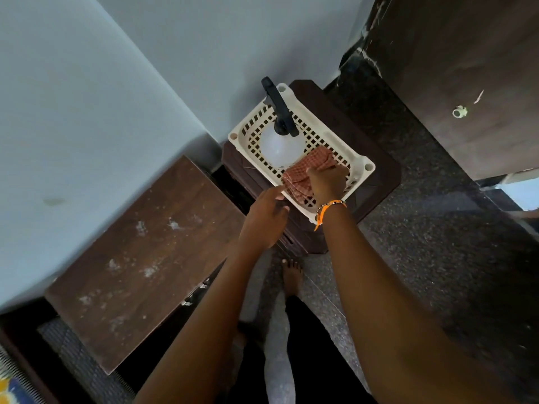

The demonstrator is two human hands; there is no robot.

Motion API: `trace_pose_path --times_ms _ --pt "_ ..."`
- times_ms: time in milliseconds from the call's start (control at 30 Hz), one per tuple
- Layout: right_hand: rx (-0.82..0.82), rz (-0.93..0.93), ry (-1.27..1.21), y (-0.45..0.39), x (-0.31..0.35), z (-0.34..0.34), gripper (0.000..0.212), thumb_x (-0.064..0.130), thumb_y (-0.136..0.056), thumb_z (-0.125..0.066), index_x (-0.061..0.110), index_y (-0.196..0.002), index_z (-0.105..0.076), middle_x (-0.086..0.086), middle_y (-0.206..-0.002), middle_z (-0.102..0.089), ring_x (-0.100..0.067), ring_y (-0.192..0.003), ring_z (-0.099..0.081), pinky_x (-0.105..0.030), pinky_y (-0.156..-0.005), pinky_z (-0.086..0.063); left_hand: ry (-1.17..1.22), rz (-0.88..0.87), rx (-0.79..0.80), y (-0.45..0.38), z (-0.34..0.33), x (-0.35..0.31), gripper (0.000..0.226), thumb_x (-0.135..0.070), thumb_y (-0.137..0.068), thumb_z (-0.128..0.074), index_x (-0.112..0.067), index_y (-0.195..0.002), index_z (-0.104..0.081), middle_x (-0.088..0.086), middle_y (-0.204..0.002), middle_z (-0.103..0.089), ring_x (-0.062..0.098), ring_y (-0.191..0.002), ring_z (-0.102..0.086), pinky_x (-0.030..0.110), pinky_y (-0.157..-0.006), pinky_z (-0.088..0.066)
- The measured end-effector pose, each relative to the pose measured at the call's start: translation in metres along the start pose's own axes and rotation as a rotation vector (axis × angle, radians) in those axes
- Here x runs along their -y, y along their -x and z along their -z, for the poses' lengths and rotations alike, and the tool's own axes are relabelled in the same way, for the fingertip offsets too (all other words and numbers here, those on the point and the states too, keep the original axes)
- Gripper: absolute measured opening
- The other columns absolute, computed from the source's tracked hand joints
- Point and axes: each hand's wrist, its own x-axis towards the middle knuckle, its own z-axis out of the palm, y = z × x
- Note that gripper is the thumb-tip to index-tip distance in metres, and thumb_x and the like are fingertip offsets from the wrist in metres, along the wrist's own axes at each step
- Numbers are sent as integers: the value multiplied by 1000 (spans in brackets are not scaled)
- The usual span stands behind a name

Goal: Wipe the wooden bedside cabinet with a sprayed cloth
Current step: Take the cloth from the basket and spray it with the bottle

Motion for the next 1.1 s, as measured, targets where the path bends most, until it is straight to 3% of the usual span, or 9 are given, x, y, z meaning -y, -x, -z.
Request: trace_pose_path --times_ms 100,233,367,500,567,633,767,933,1100 --pt "120 31 -117 7 0 7 16 12 -72 -70 5 -82 -59 -13 -88 -66 -30 -84 -64 -42 -69 -54 55 2 -19 -5 4 -5 41 -6 -92 -47 -12 -132 -46 9 -126 -54 19 -118 -50 22 -90 -37" --pt "205 204 -194 28 2 22 28 10 -68 -70 24 -73 -46 -8 -91 -58 -25 -85 -60 -46 -76 -55 234 -13 11 -11 9 -13 65 -30 -86 -57 -15 -143 -28 9 -142 -41 20 -126 -43 35 -103 -38" --pt "335 395 -116 69 10 39 32 24 -66 -76 23 -84 -50 -10 -112 -49 -12 -92 -58 -18 -69 -53 565 54 162 -9 16 -33 91 -47 -78 -59 -22 -148 -7 2 -147 -32 18 -126 -44 42 -105 -39" --pt "485 546 -15 99 6 49 37 11 -68 -80 24 -87 -51 -2 -114 -40 -13 -101 -56 -18 -78 -52 813 150 195 2 28 -36 58 -43 -87 -51 1 -125 -45 22 -113 -61 33 -104 -60 49 -99 -45" --pt "592 458 -76 100 1 51 35 13 -71 -78 21 -93 -52 -6 -118 -42 -14 -100 -55 -12 -73 -50 814 216 166 11 34 -30 44 -41 -96 -36 -4 -111 -54 21 -108 -62 34 -102 -60 50 -99 -43" --pt "663 279 -248 96 -4 51 29 16 -75 -70 20 -98 -53 -9 -113 -53 -15 -91 -58 -22 -70 -51 832 287 158 21 40 -22 42 -39 -100 -23 -12 -108 -54 13 -109 -61 29 -107 -58 44 -99 -44" --pt "538 108 -258 80 -5 48 21 12 -91 -53 13 -112 -52 -13 -123 -56 -18 -100 -59 -34 -81 -52 1008 379 161 39 58 -2 46 -38 -100 -17 -14 -107 -56 11 -112 -59 26 -109 -55 45 -99 -41" --pt "356 453 -16 66 24 29 43 14 -87 -61 10 -126 -44 -7 -130 -46 -14 -111 -46 -24 -87 -43 1303 370 166 53 61 10 48 -36 -100 -15 -14 -118 -53 9 -112 -64 23 -97 -66 39 -77 -52" --pt "355 602 27 46 65 -9 45 9 -78 -70 7 -119 -50 -8 -122 -52 -7 -104 -46 -23 -93 -38 1510 289 43 57 62 20 51 -40 -98 -20 -11 -130 -47 13 -123 -58 29 -114 -56 45 -91 -45"
